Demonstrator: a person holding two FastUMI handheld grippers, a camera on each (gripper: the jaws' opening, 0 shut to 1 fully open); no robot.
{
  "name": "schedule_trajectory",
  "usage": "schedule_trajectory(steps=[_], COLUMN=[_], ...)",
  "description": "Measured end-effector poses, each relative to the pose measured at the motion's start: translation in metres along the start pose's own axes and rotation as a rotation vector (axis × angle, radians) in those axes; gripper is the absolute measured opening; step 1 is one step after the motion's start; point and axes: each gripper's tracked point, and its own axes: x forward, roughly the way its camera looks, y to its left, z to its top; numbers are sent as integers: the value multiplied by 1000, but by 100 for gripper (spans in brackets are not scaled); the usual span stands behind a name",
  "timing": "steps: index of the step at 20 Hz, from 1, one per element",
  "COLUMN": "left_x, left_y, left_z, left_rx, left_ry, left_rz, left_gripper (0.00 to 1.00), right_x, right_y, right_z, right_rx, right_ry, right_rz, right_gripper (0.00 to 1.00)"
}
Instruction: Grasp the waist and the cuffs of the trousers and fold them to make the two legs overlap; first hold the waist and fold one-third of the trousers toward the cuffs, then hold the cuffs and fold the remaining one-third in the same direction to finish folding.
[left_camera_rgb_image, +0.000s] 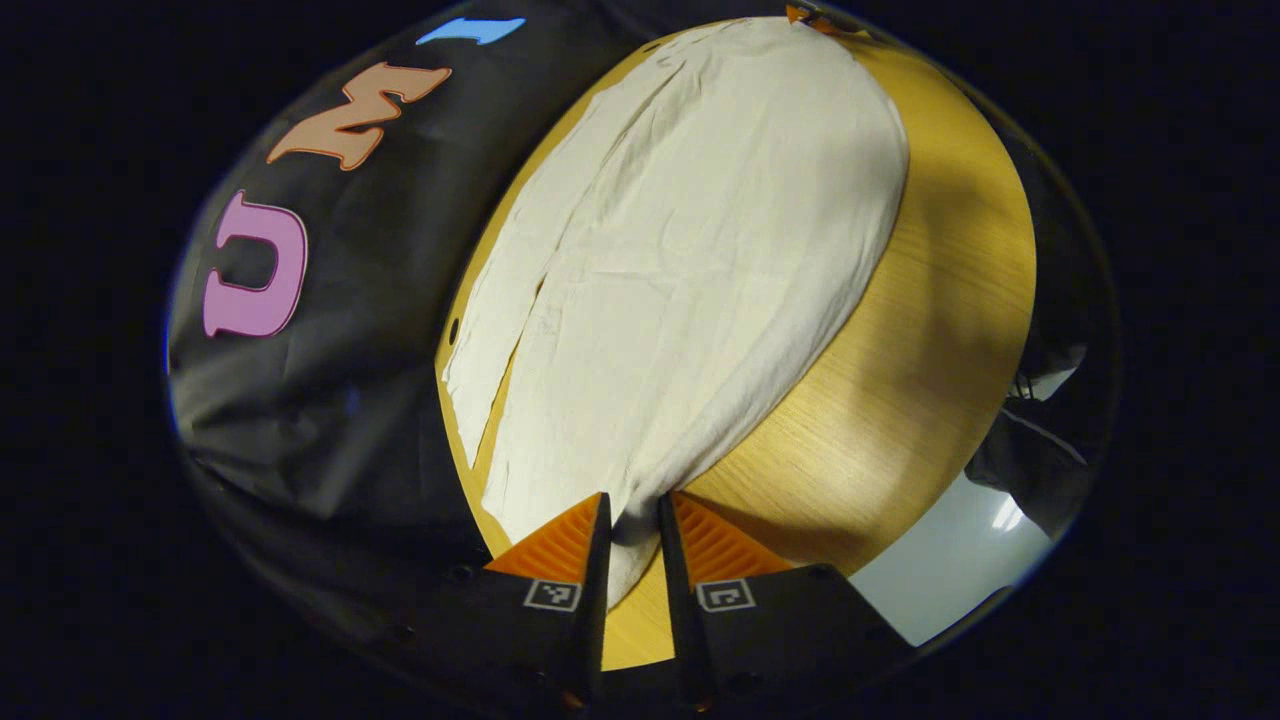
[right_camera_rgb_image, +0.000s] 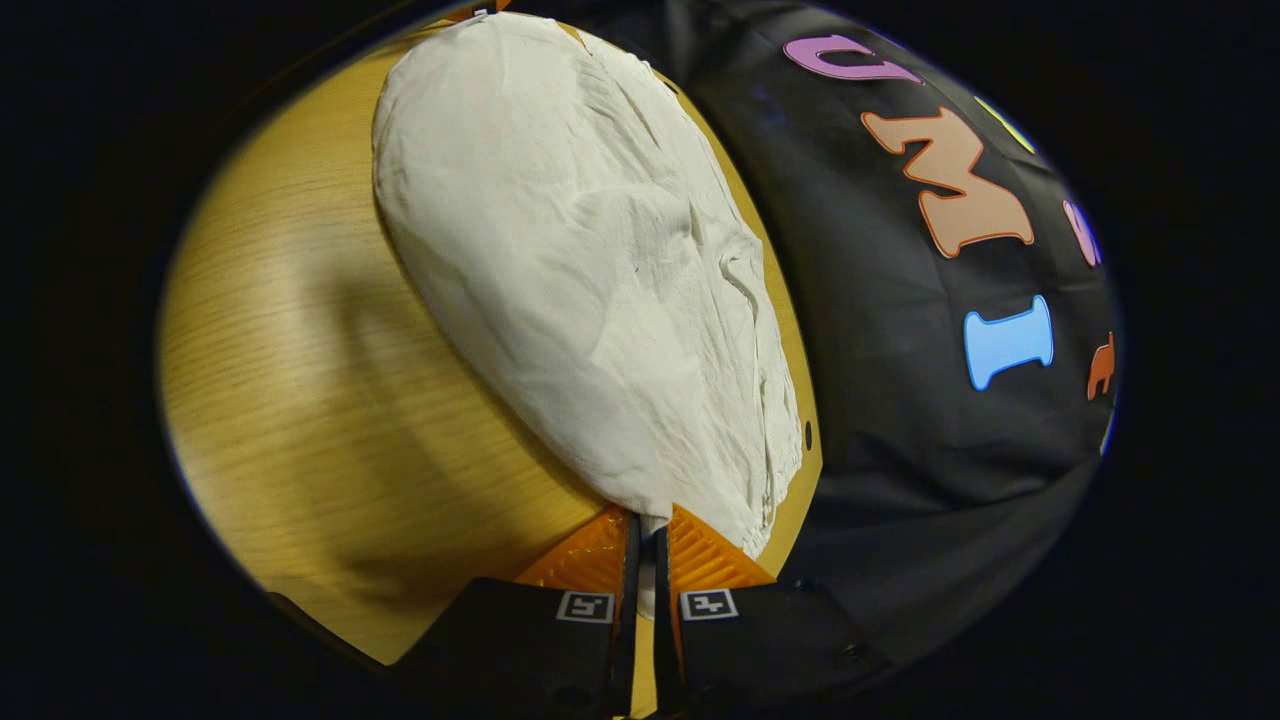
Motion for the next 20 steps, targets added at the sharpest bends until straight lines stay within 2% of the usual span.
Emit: schedule_trajectory(steps=[1, 2, 3, 5, 7, 8, 9, 12, 15, 20], left_x=[4, 4, 4, 2, 1, 0, -2, -13, -21, -40], left_y=[-2, -2, 0, 0, 1, 5, 14, 54, 83, 122], left_z=[1, -1, -1, -2, -3, 0, 2, 8, 16, 35], left_rx=[9, 15, 19, -13, -96, -140, -176, -250, -331, -348], left_ry=[8, 14, 19, 25, 42, 45, 46, 49, 56, 42], left_rz=[-11, -8, 8, 17, 2, 2, 21, 122, 185, 282], left_gripper=[22, 6, 1, 0, 0, 0, 0, 0, 0, 0], right_x=[1, 1, 1, 1, -1, -5, -5, -16, -27, -44], right_y=[0, -1, -1, -3, -5, -12, -20, -52, -76, -99], right_z=[-1, 0, -1, -1, -1, 2, 5, 15, 20, 19], right_rx=[0, 1, 0, 8, 45, 62, 77, 105, 118, 125], right_ry=[-1, -3, -6, -11, -13, -21, -31, -75, -113, -170], right_rz=[1, 1, 0, 4, 22, 8, -4, -63, -99, -136], right_gripper=[10, 10, 10, 11, 8, 10, 7, 10, 10, 10])
